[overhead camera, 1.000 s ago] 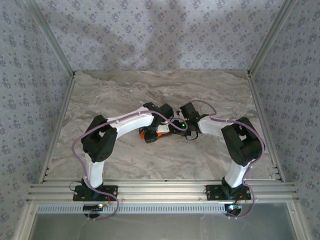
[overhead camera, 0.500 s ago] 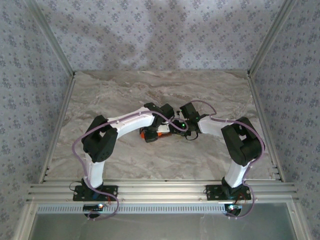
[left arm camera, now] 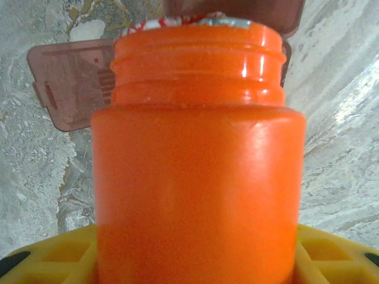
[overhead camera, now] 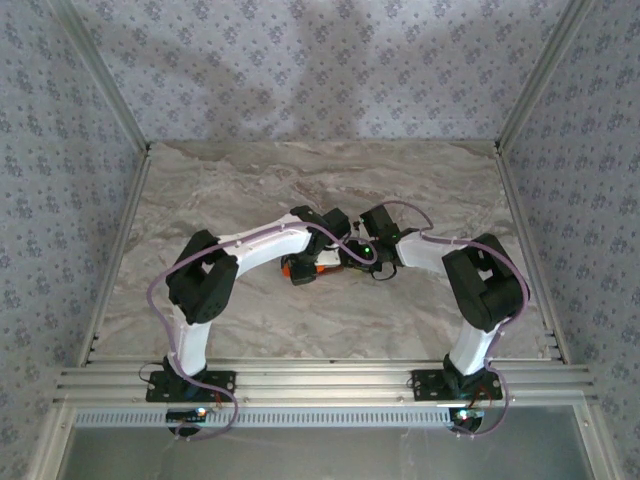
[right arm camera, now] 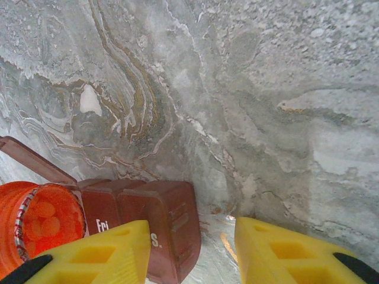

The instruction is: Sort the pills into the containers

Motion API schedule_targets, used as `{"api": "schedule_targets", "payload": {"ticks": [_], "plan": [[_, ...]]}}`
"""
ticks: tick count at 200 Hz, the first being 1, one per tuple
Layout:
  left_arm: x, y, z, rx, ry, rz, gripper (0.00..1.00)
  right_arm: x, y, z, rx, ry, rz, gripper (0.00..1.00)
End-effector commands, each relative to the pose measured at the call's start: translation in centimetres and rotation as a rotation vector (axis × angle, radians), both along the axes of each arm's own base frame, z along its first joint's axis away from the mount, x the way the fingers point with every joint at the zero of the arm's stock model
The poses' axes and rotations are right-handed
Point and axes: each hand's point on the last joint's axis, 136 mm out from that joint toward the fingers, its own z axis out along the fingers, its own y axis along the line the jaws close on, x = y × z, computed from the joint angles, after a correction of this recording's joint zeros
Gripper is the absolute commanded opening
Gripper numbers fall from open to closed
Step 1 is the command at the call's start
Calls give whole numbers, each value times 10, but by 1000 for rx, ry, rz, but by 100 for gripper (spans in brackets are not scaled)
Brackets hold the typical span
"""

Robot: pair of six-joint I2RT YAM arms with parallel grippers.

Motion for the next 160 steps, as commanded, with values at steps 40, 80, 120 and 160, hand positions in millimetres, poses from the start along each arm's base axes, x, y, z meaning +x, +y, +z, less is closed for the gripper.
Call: {"api": "schedule_targets", "payload": {"ticks": [40,80,120,160], "plan": [[-4,-1,9,3,6,-27,0,-9,-8,-17,-41,64,-15,44],[-8,5,9,6,5,-22,0,-9,-9,-18,-47,66,-18,44],[-9,7,7,9,7,-16,0,-9,-10,-19,-48,67,-20,44],[-9,6,8,-7,9,-9,0,-9,-10,-19,-50,69,-21,44]]}}
